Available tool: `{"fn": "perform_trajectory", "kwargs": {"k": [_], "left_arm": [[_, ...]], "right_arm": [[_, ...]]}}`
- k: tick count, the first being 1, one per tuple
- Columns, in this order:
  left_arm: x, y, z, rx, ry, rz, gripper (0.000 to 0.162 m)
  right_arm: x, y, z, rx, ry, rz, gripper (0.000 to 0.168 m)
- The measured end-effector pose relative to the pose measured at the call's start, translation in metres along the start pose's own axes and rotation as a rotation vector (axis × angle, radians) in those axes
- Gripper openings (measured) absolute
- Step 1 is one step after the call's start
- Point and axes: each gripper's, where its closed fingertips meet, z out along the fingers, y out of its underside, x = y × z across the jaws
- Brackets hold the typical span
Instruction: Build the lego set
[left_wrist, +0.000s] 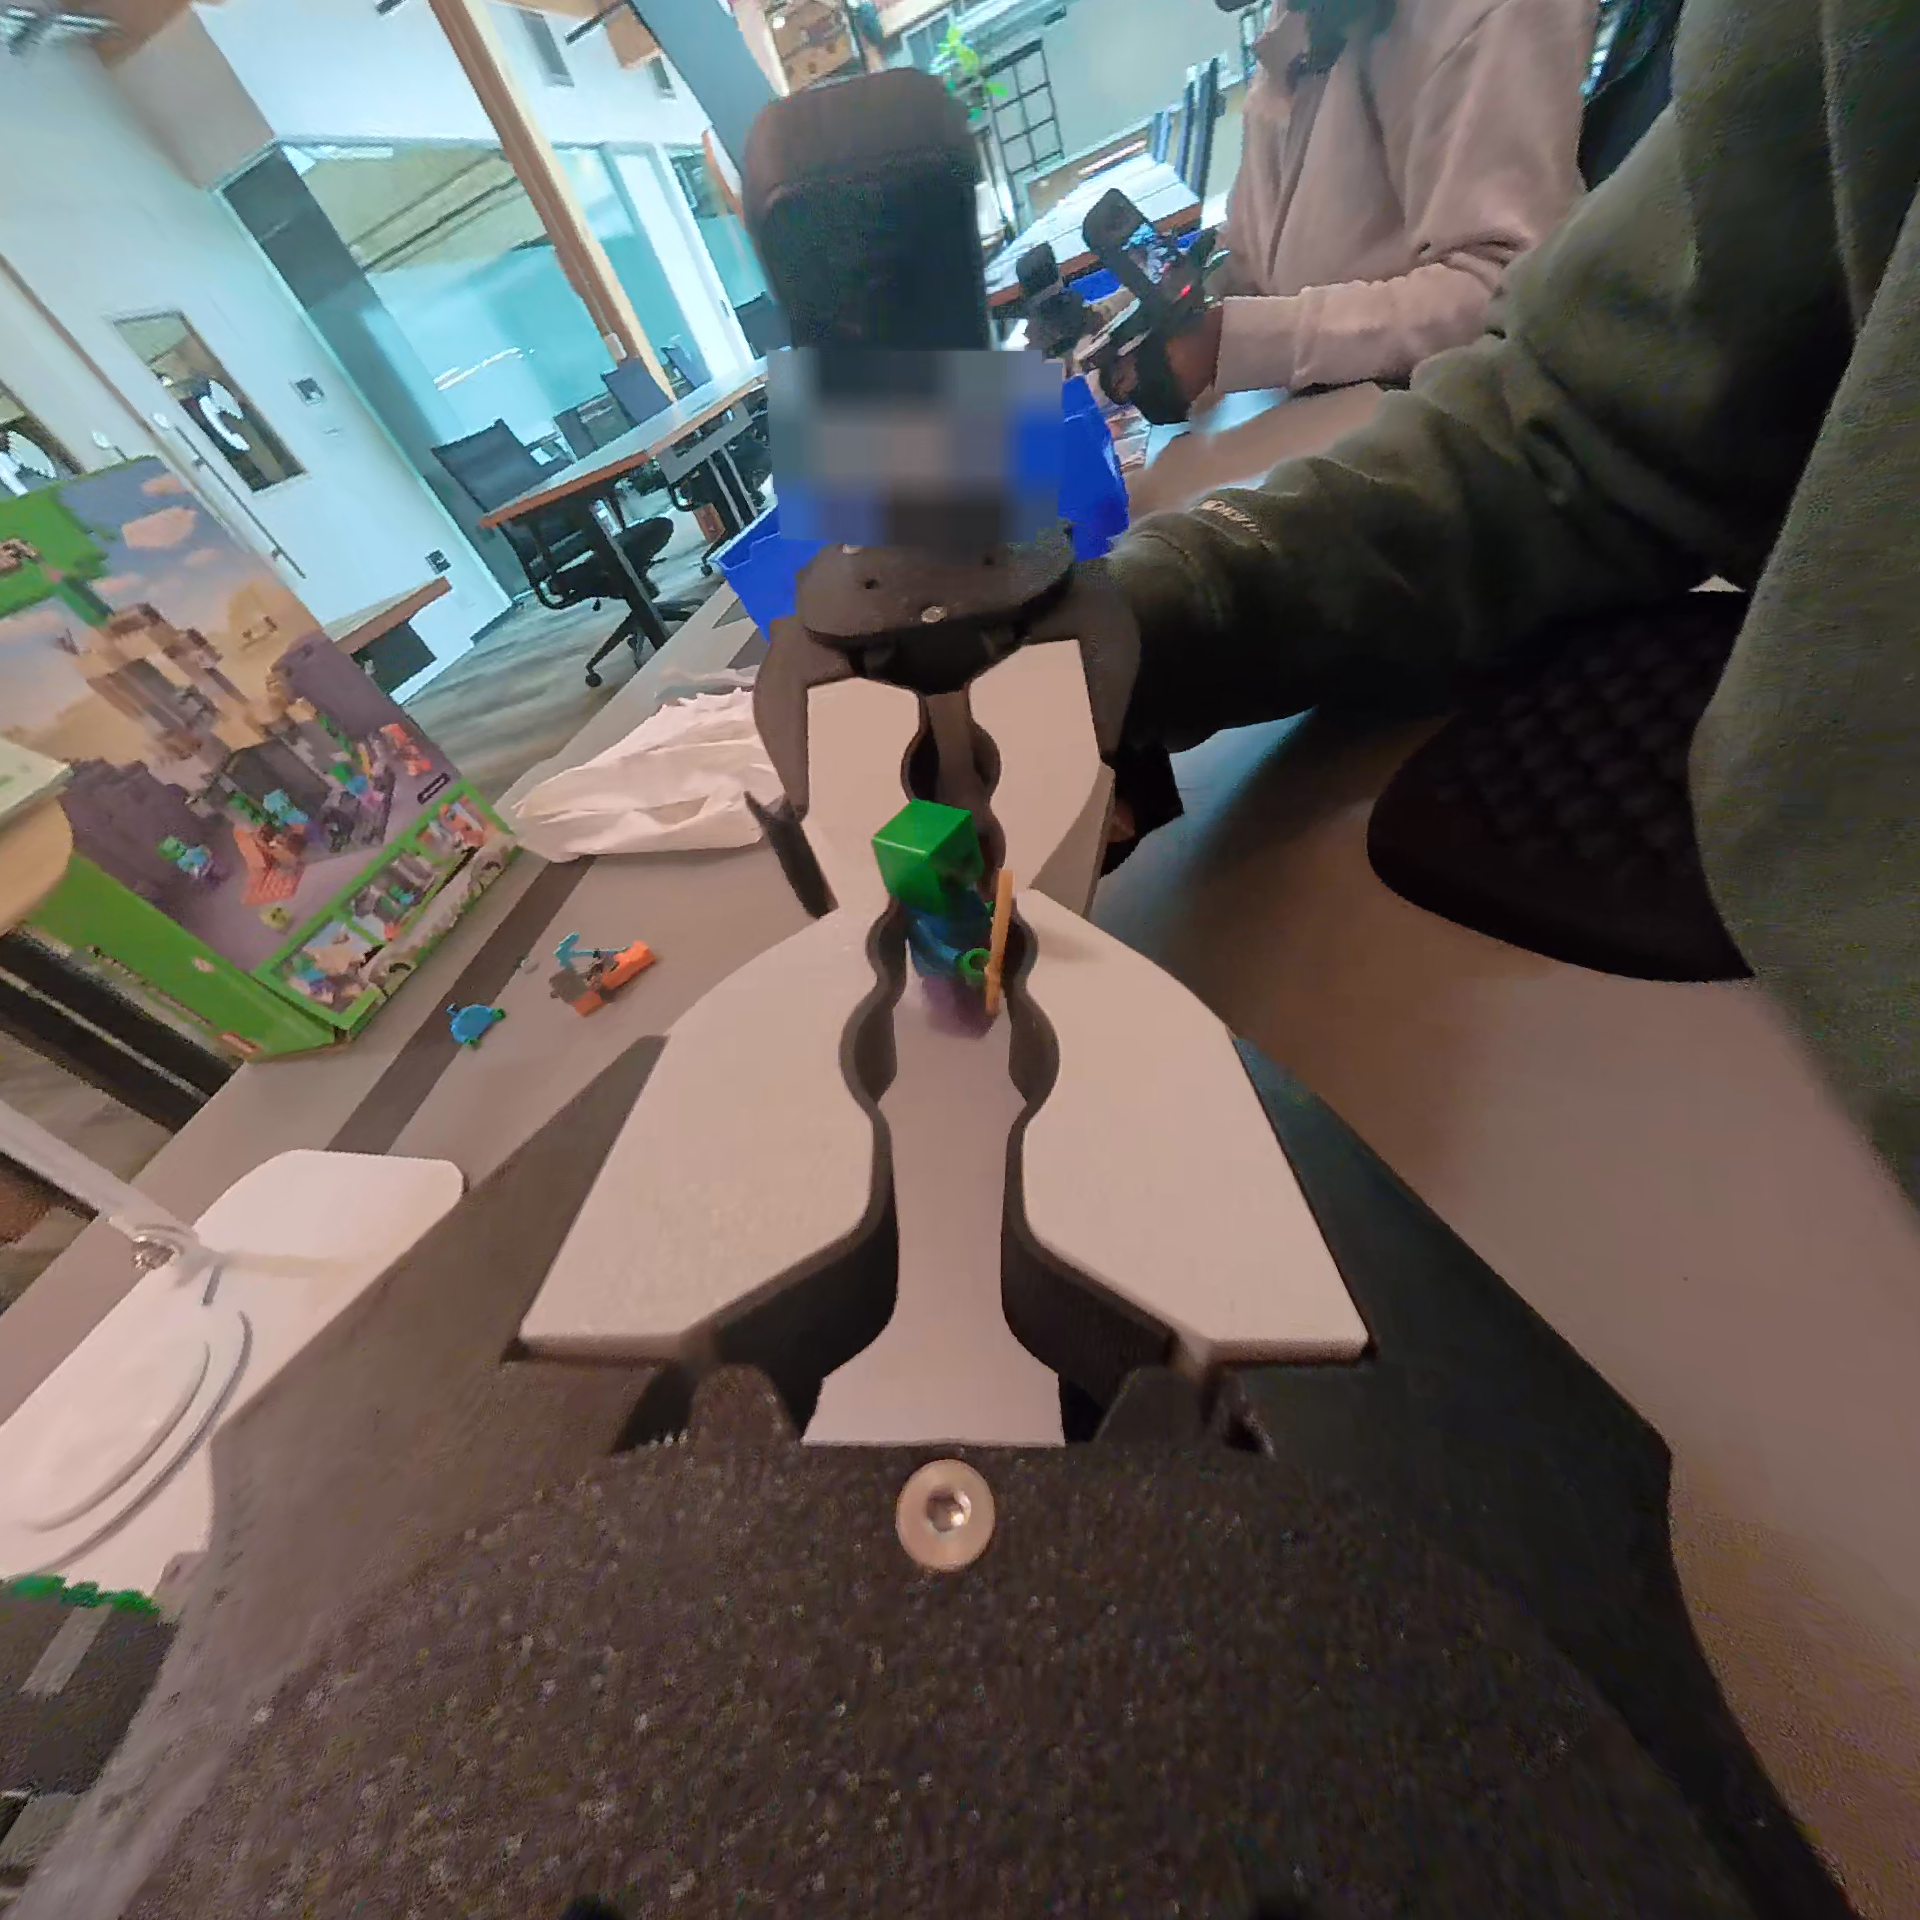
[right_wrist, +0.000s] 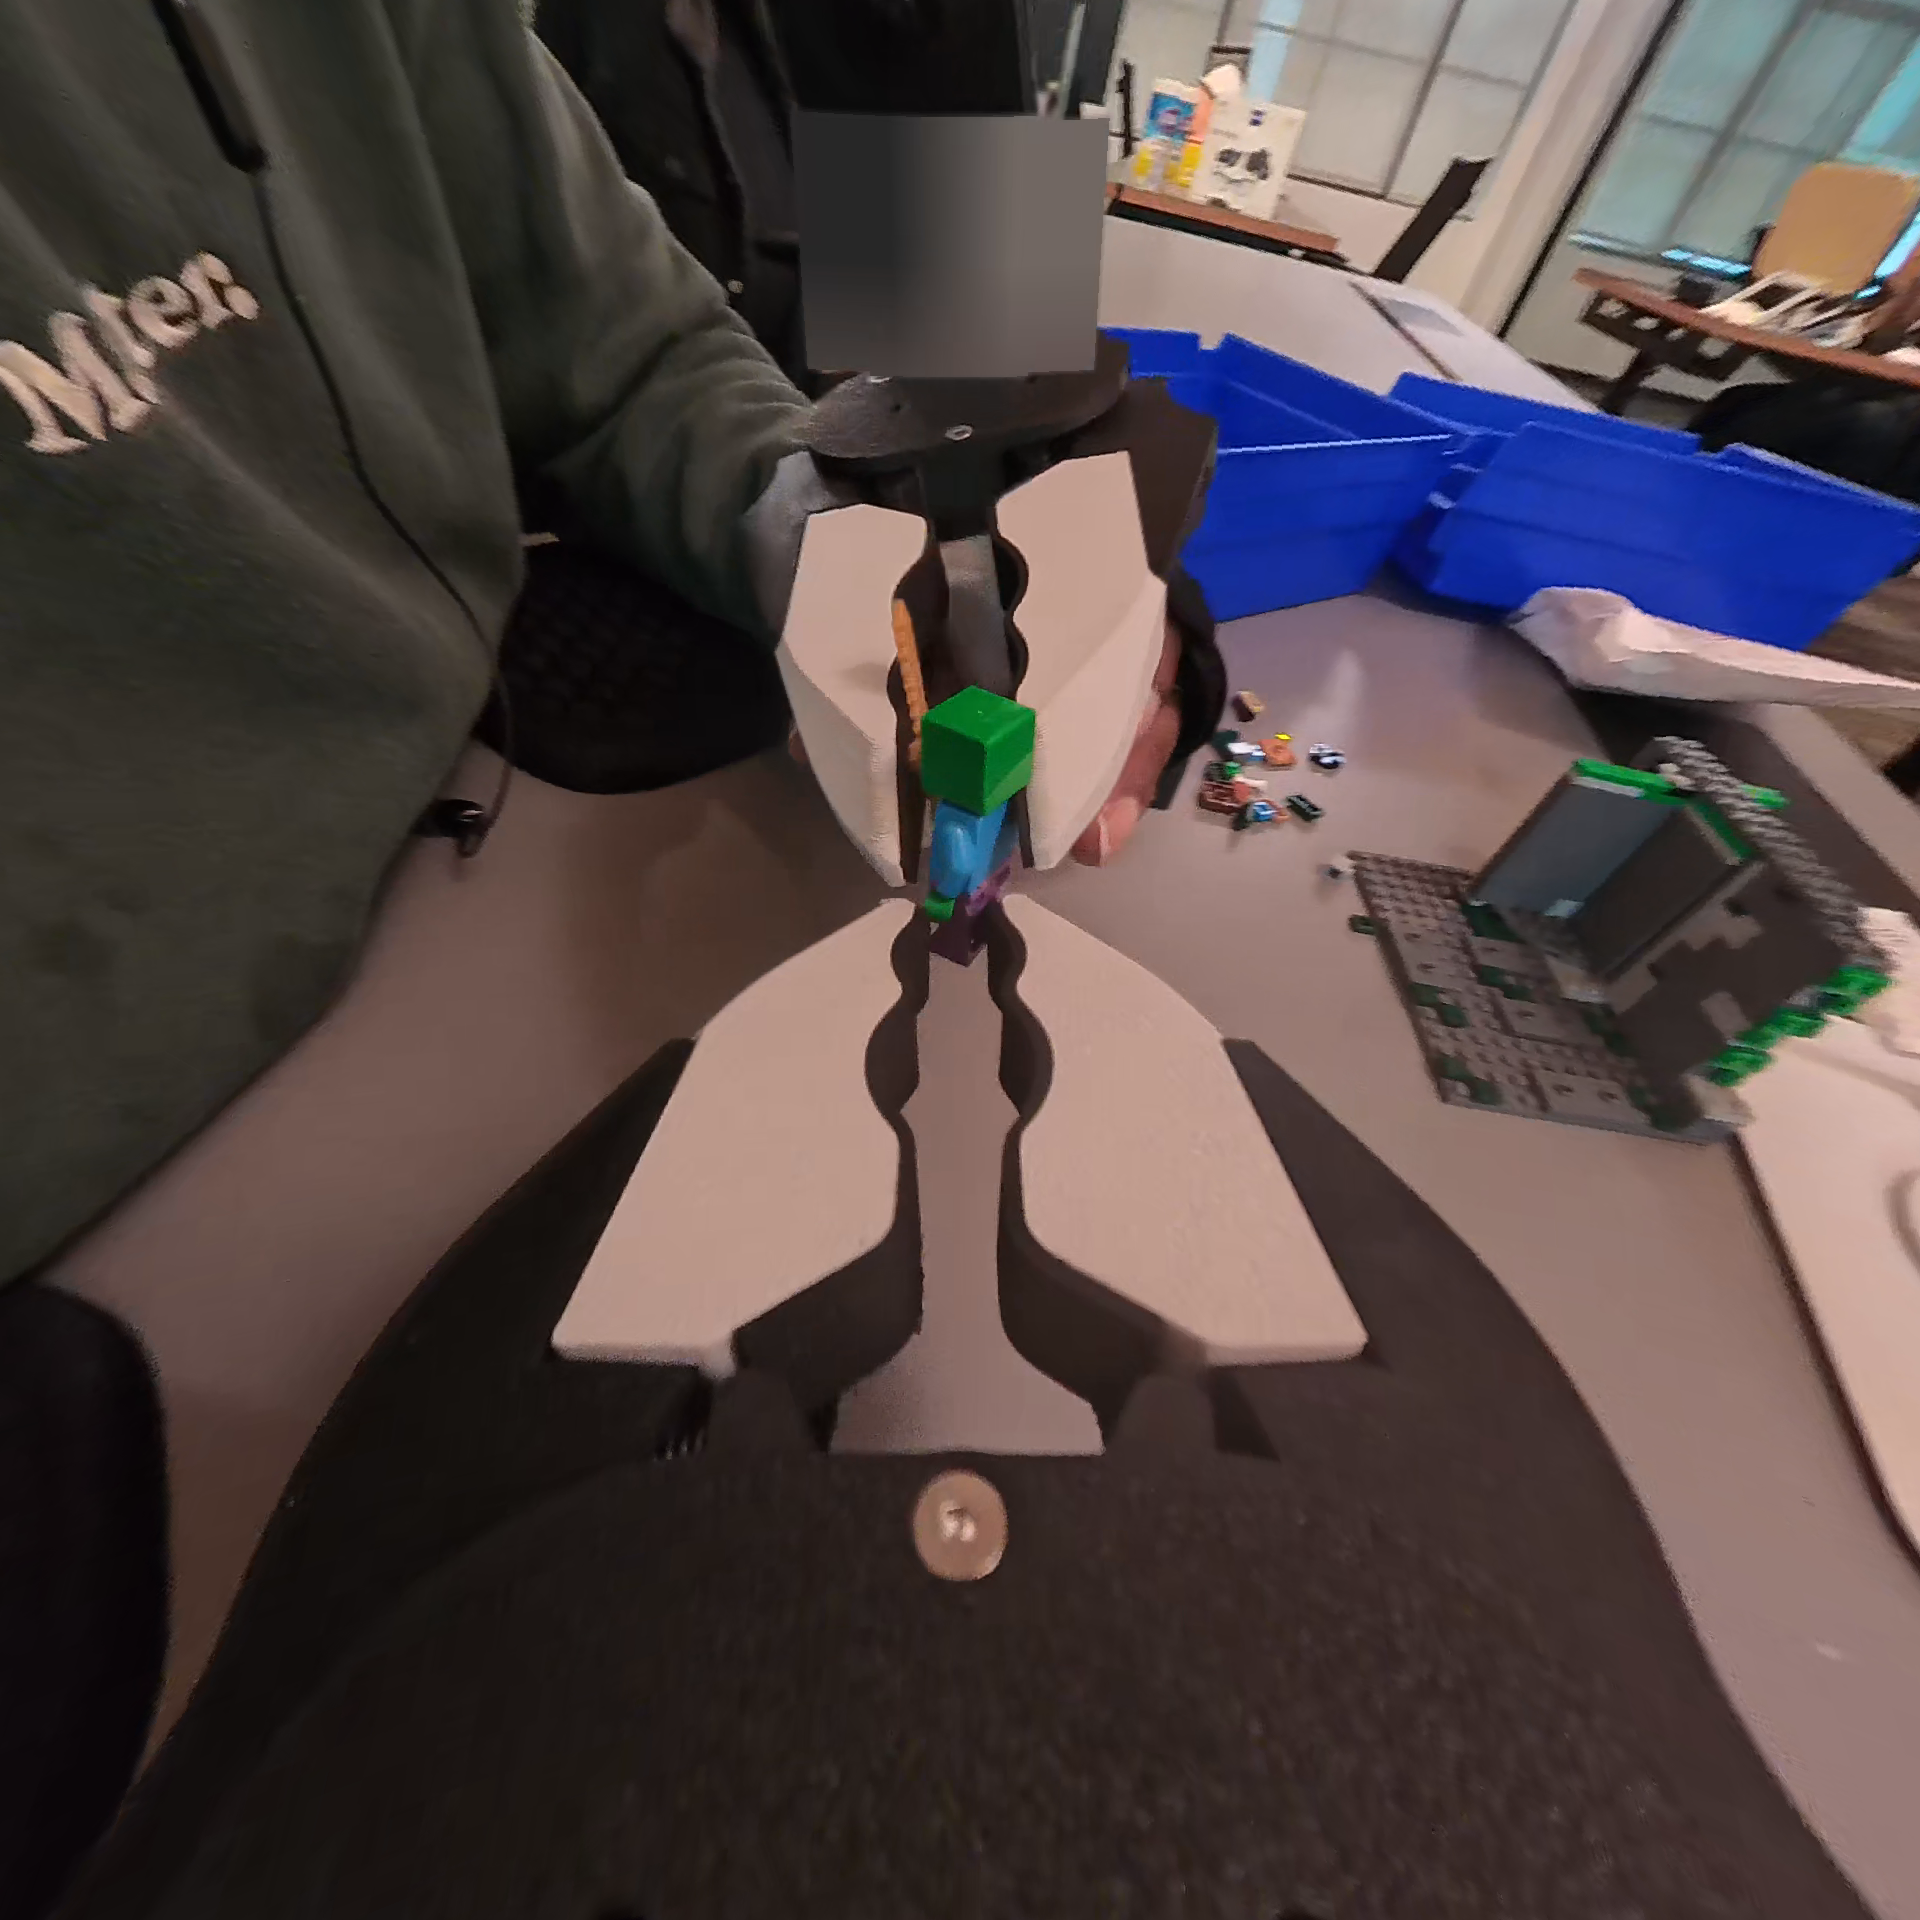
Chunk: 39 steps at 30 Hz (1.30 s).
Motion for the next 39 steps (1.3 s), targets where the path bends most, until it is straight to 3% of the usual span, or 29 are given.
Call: {"fn": "perform_trajectory", "kwargs": {"k": [27, 34, 39], "left_arm": [[0.044, 0.008, 0.004, -0.047, 0.173, 0.054, 0.016], [0.030, 0.009, 0.004, -0.048, 0.115, 0.020, 0.015], [0.010, 0.010, -0.001, -0.015, 0.054, -0.153, 0.015]], "right_arm": [[-0.049, 0.015, 0.000, -0.116, -0.355, 0.134, 0.011], [-0.032, 0.010, -0.005, -0.111, -0.243, 0.132, 0.013], [-0.006, 0.004, -0.007, -0.113, -0.012, 0.032, 0.015]]}}
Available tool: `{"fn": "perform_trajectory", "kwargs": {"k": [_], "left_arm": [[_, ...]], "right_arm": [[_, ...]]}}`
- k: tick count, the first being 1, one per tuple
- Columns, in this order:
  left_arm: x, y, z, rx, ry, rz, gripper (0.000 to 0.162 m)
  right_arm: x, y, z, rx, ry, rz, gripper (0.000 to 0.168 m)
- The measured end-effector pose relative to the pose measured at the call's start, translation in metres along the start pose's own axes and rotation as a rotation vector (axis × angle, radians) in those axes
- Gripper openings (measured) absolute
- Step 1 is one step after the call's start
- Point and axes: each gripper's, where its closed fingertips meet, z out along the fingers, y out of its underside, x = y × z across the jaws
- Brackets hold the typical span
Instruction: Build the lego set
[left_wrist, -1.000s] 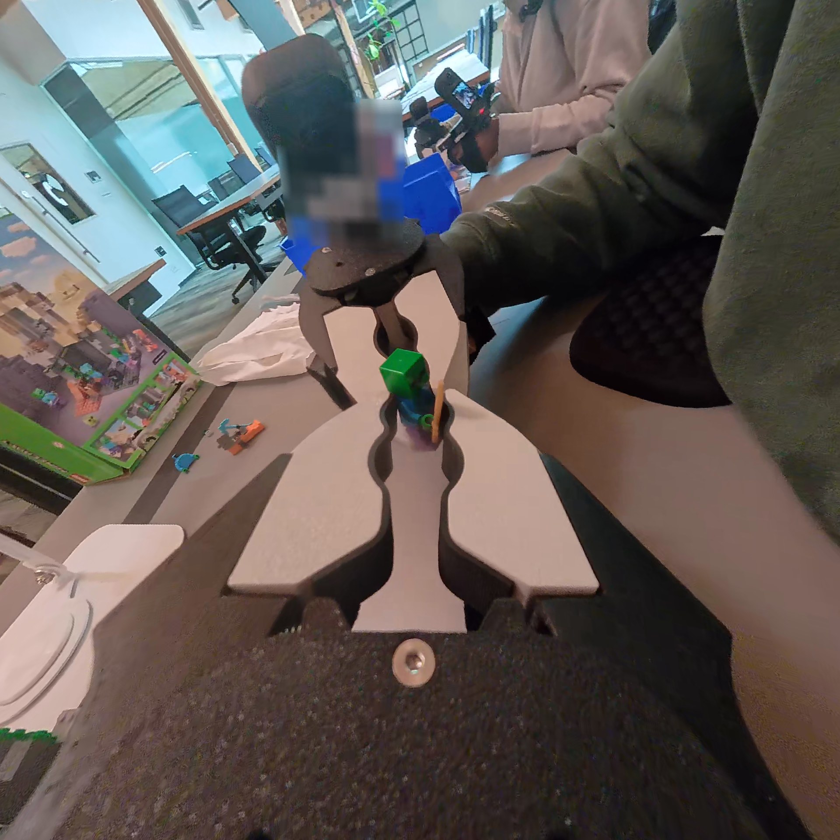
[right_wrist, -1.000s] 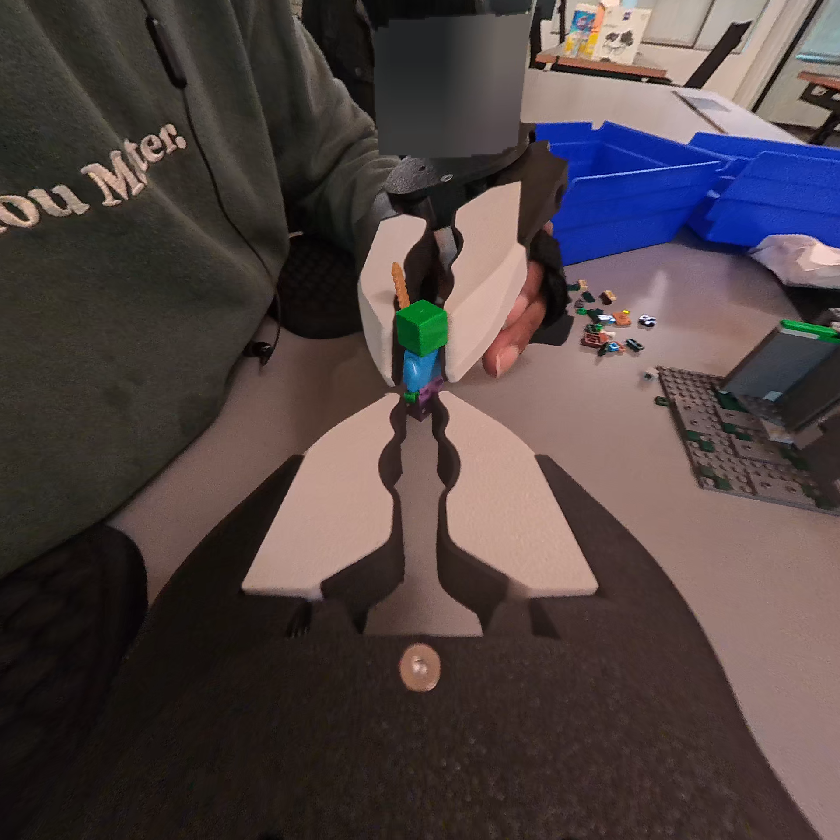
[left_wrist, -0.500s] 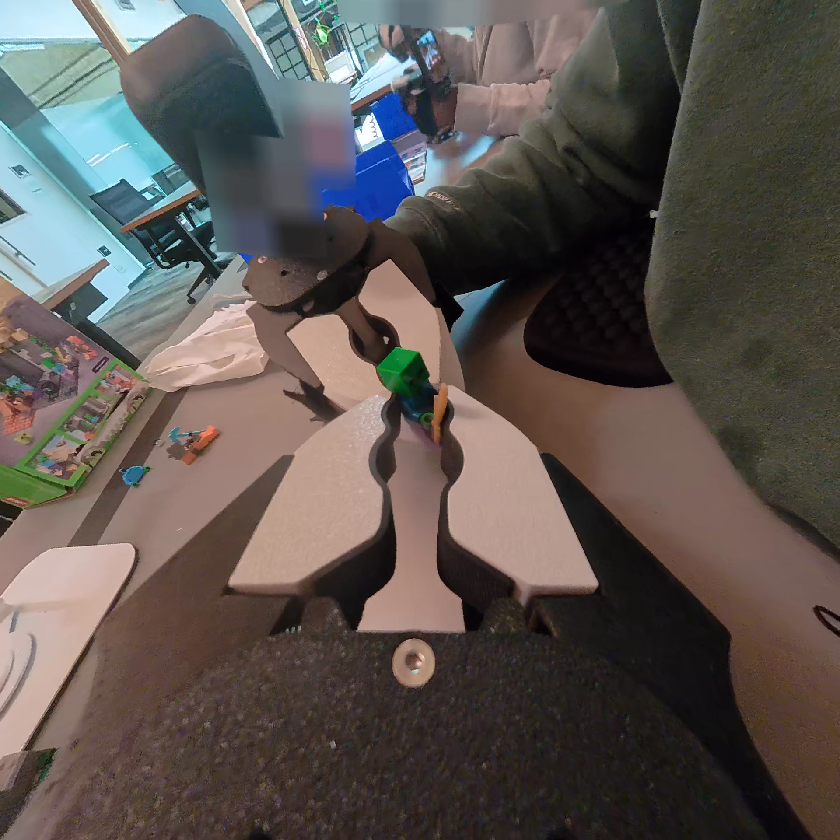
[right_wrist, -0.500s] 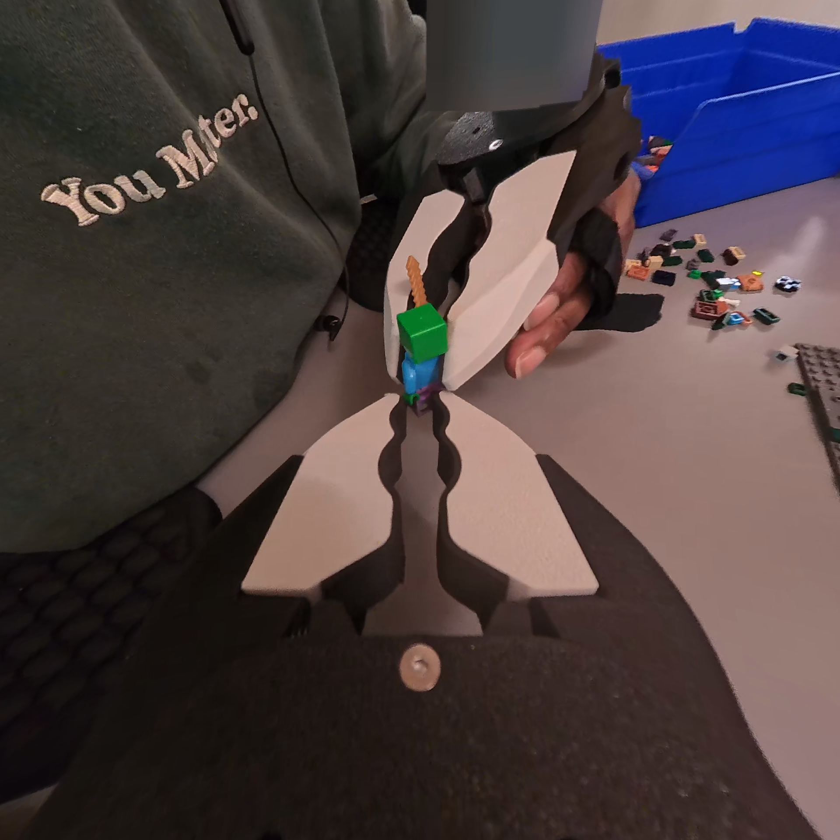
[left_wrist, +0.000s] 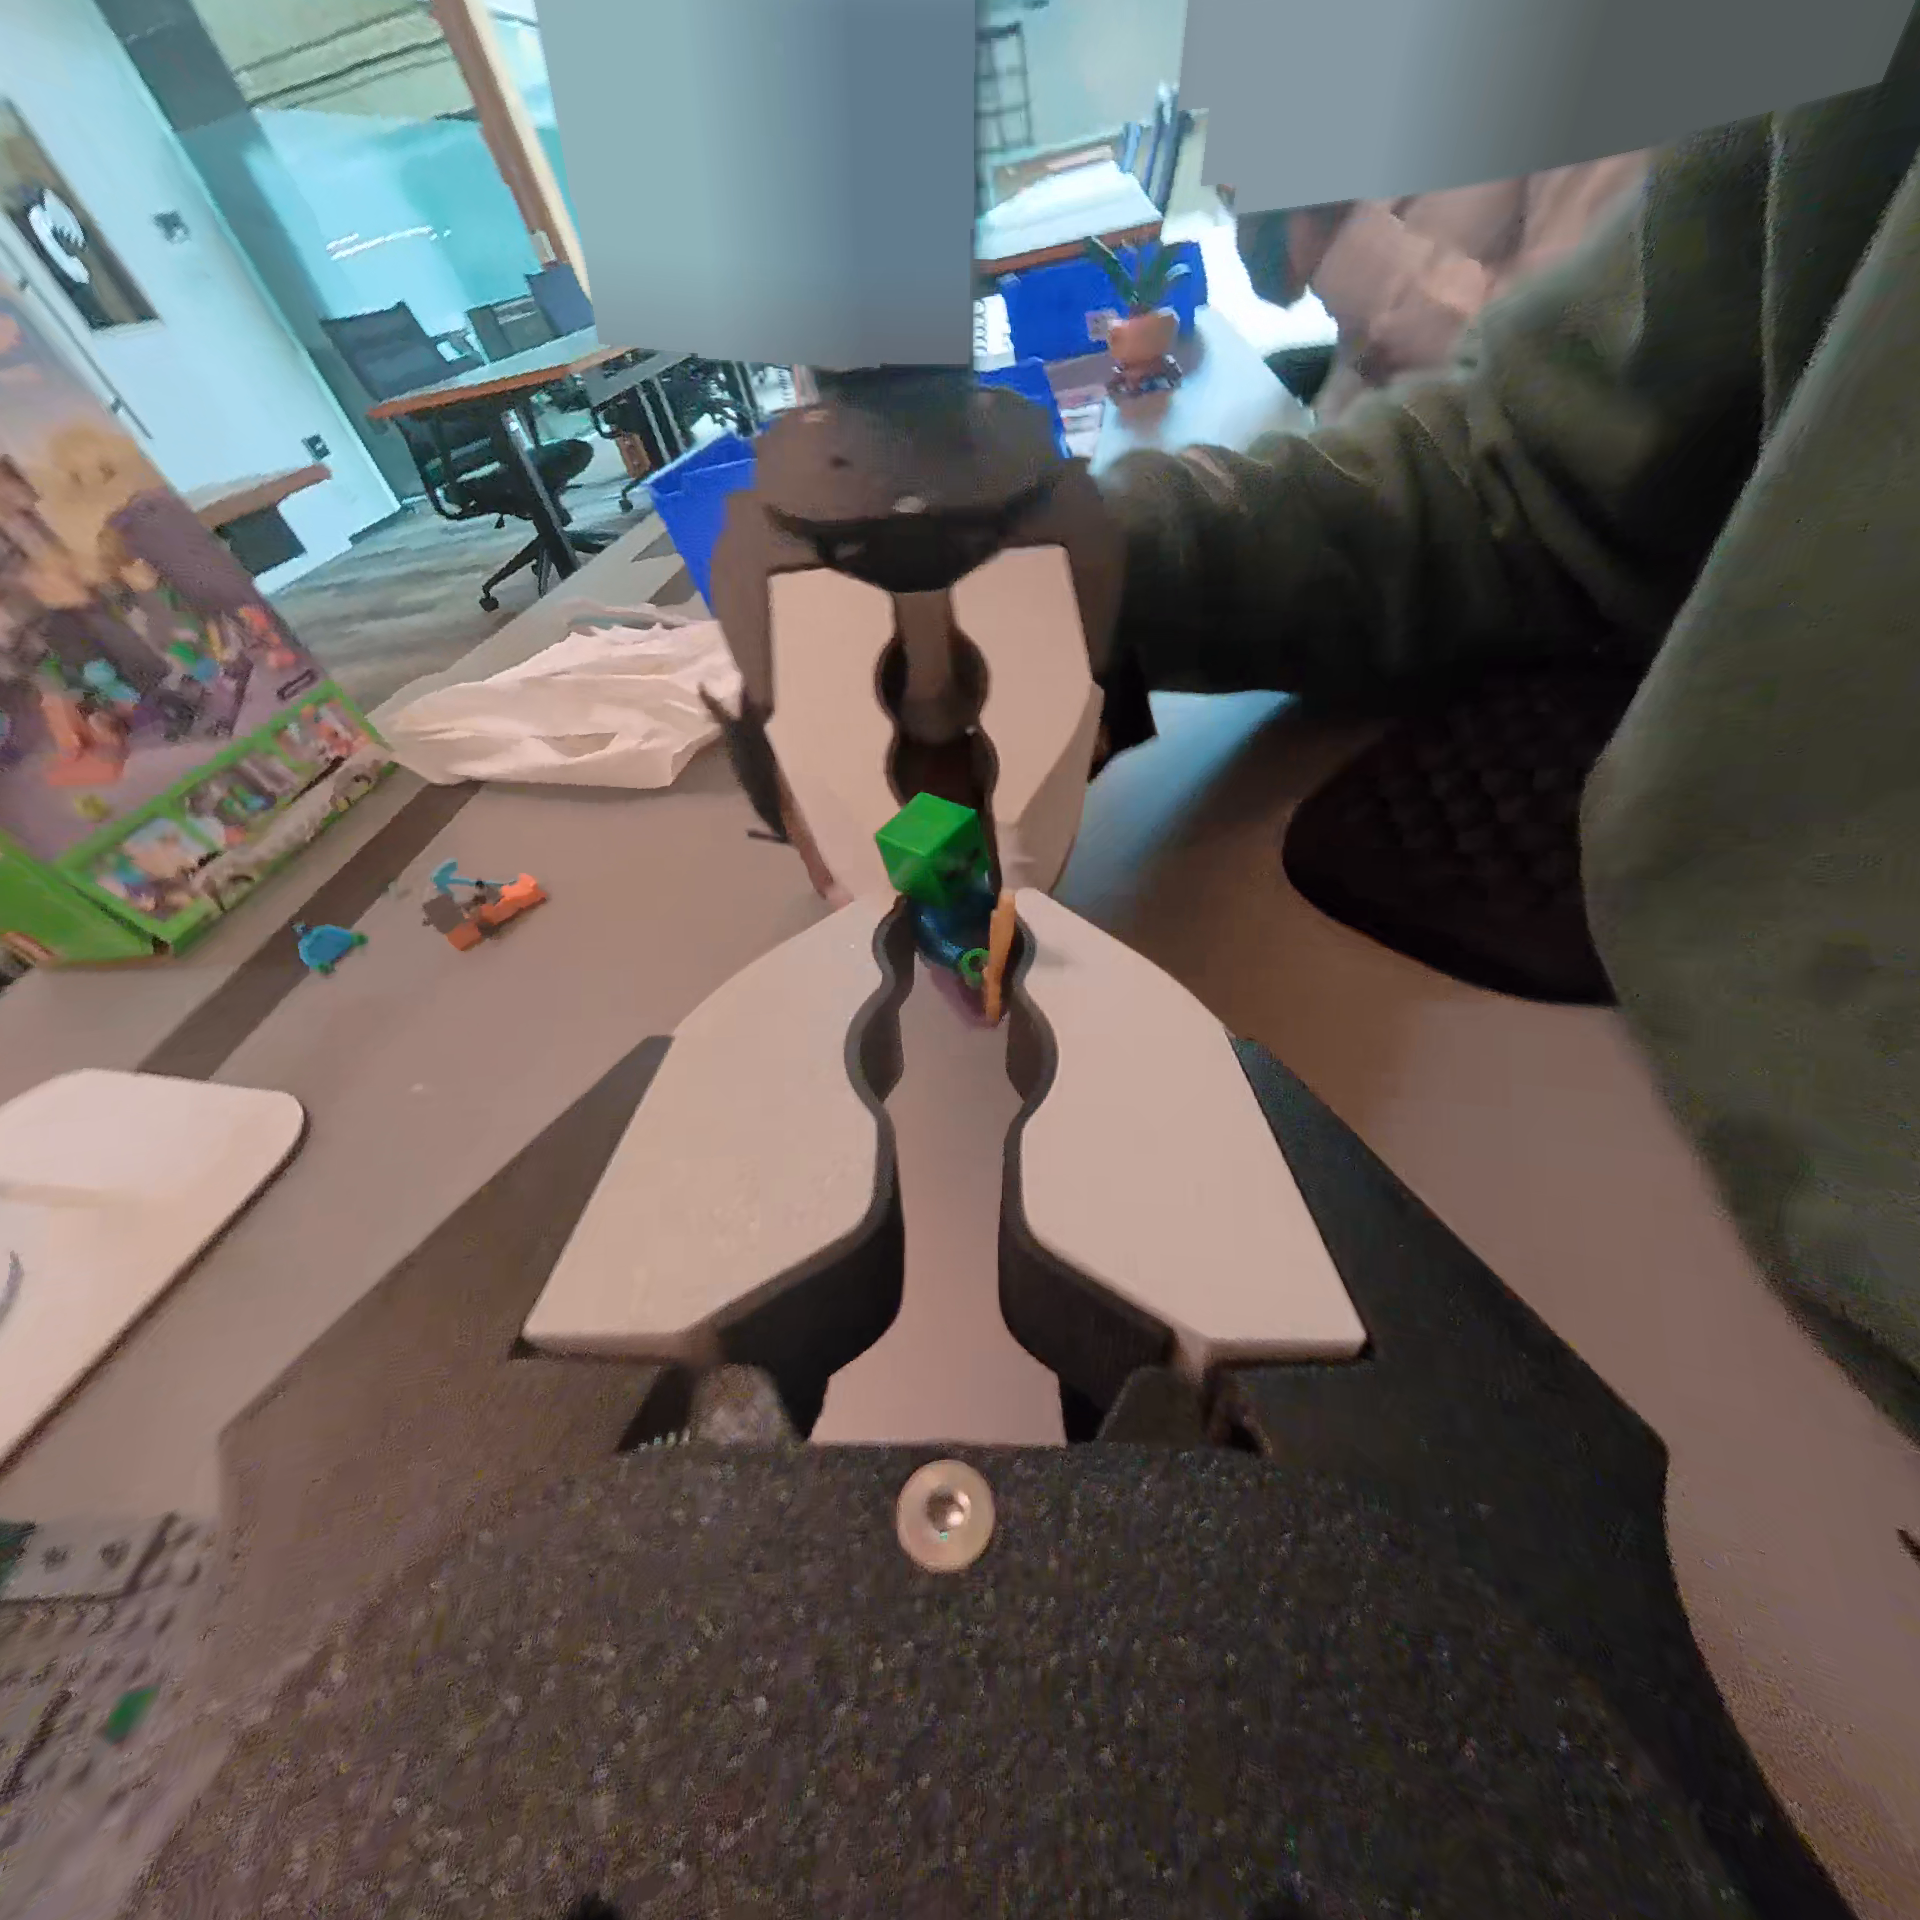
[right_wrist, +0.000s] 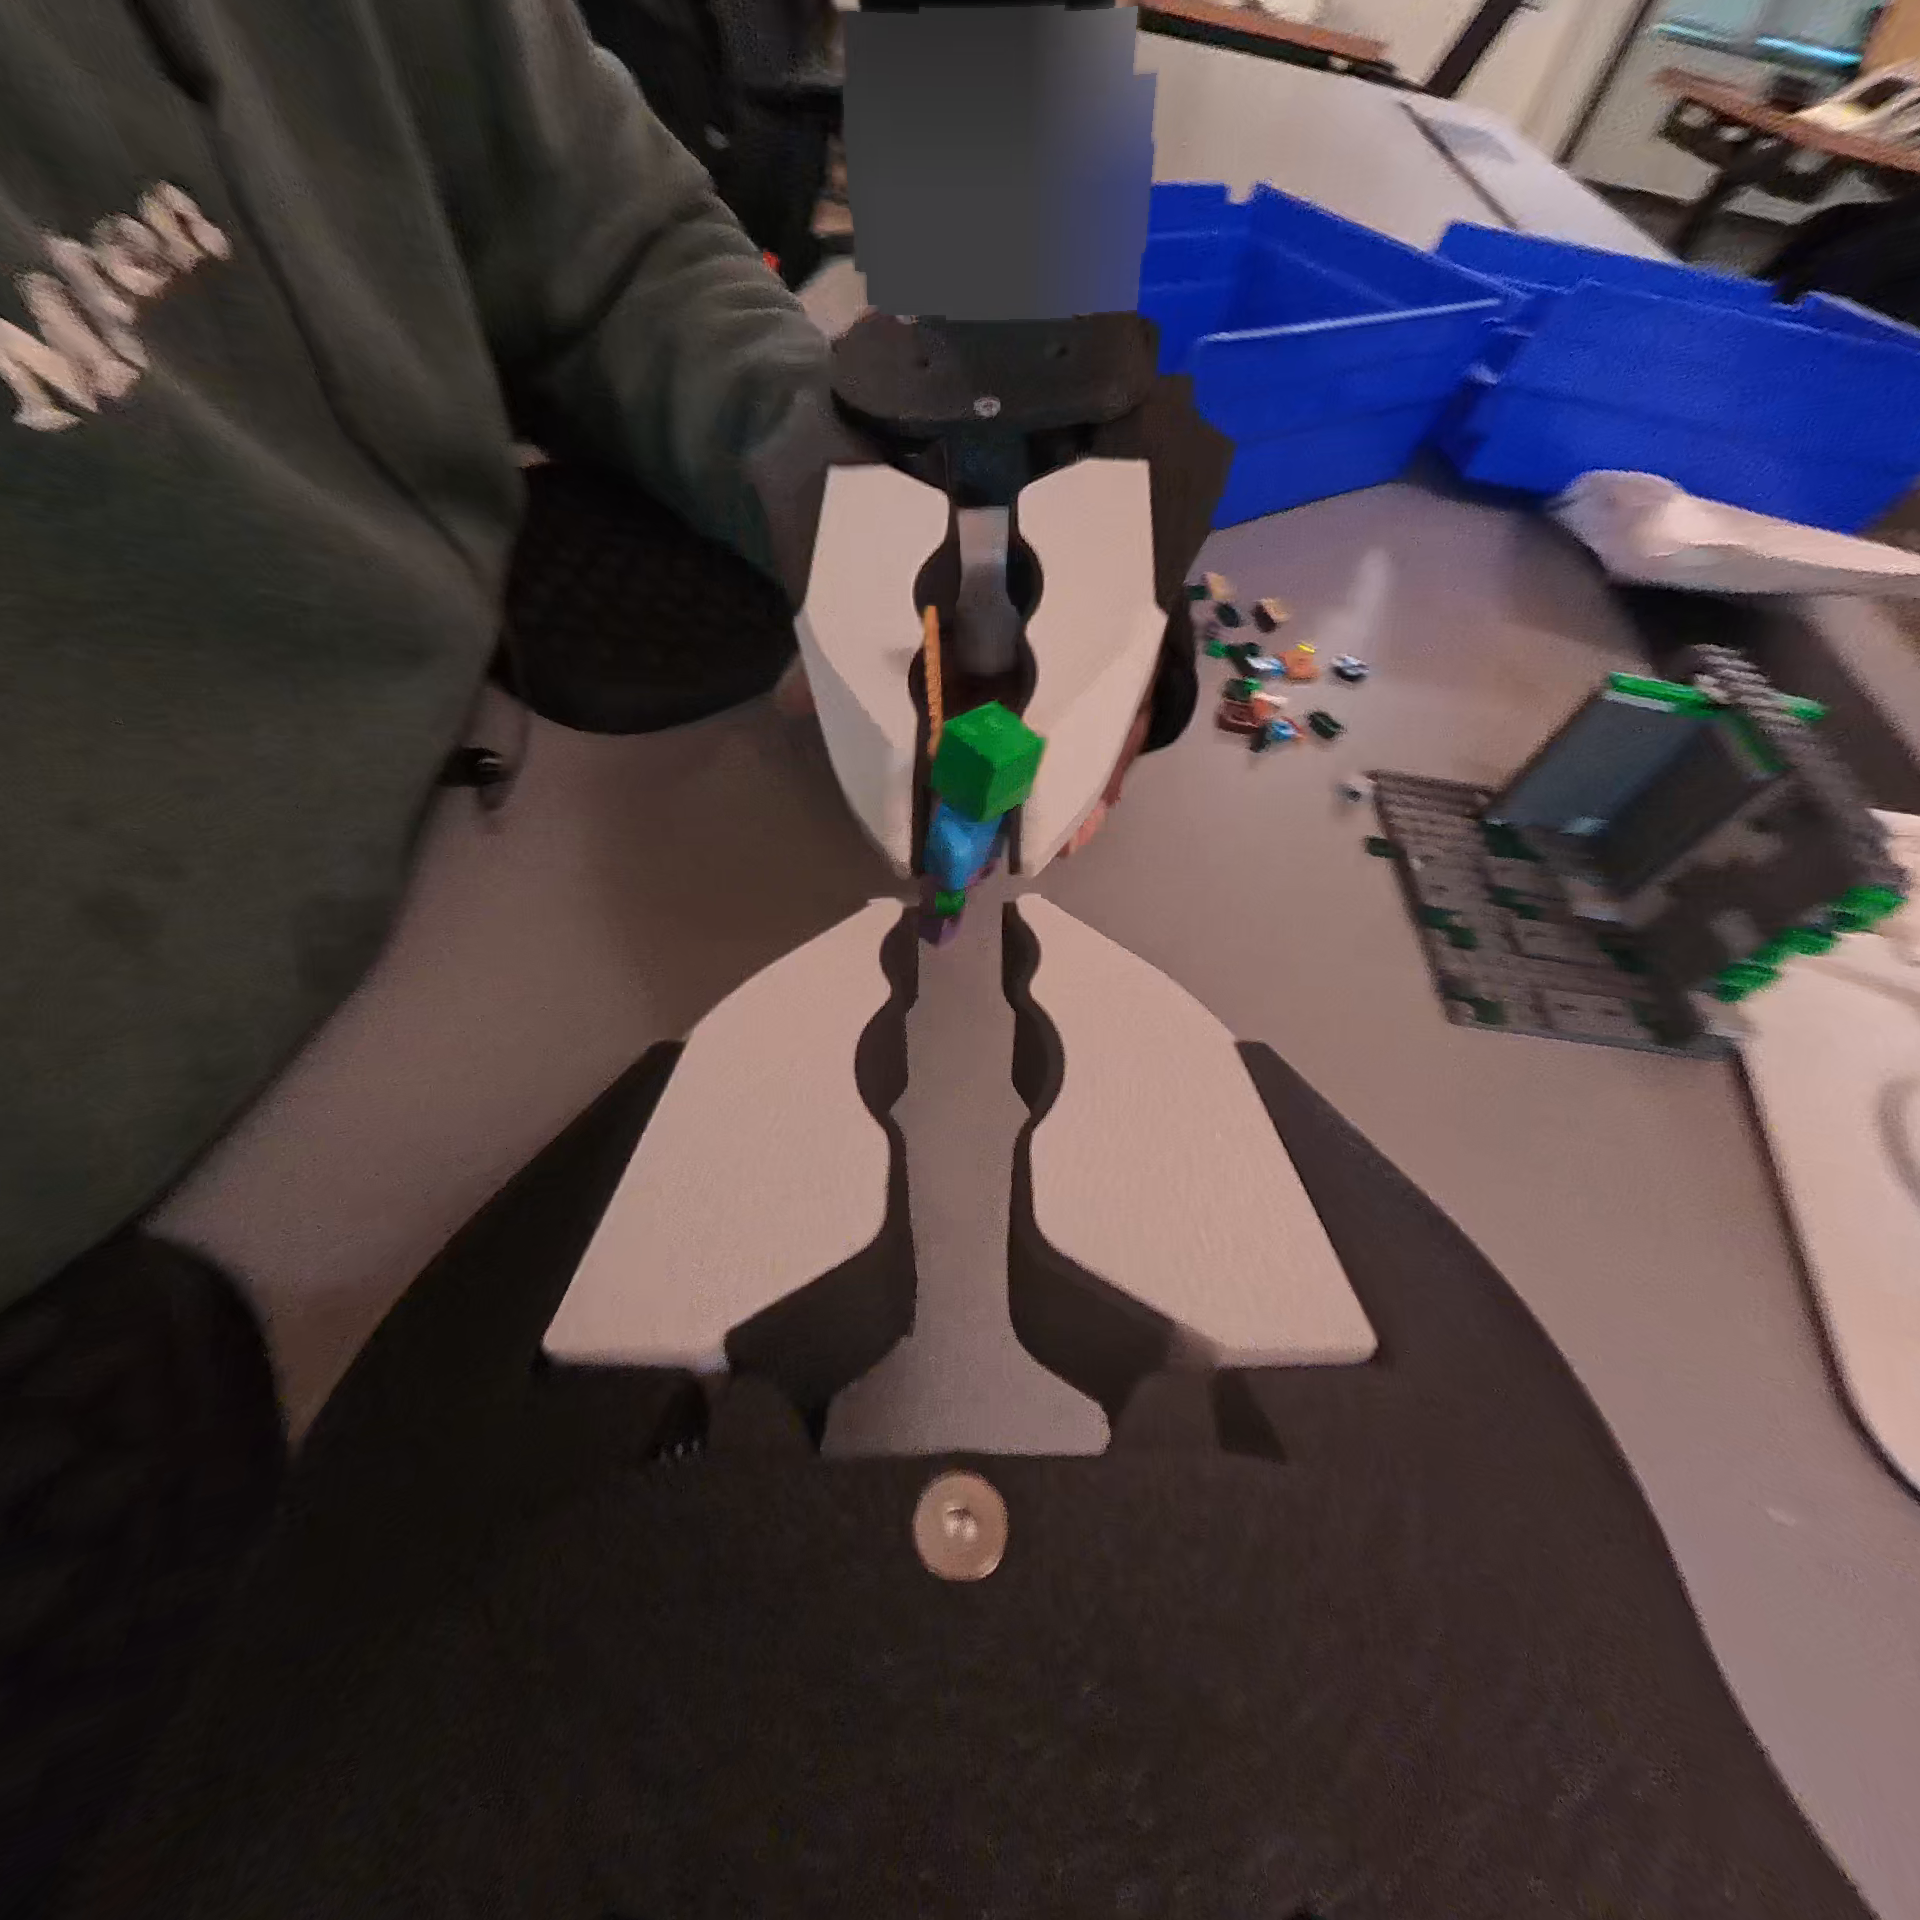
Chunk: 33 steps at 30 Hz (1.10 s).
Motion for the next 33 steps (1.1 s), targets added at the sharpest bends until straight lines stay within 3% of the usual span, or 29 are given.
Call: {"fn": "perform_trajectory", "kwargs": {"k": [4, 9, 17, 22, 33], "left_arm": [[-0.018, -0.004, -0.006, 0.048, -0.063, -0.133, 0.016], [-0.025, -0.002, -0.006, 0.052, -0.102, -0.156, 0.015], [-0.004, -0.013, -0.006, 0.092, -0.011, -0.032, 0.017], [0.008, -0.016, -0.005, 0.088, 0.026, 0.035, 0.018], [-0.011, -0.001, -0.012, 0.014, -0.047, 0.045, 0.017]], "right_arm": [[0.012, 0.006, 0.009, -0.038, 0.179, -0.017, 0.020], [0.027, 0.004, 0.018, -0.023, 0.336, -0.012, 0.015], [0.002, -0.004, 0.014, 0.066, 0.085, -0.010, 0.009], [-0.009, -0.004, 0.013, 0.018, -0.072, -0.037, 0.009], [0.011, 0.009, 0.010, -0.033, 0.065, 0.027, 0.009]]}}
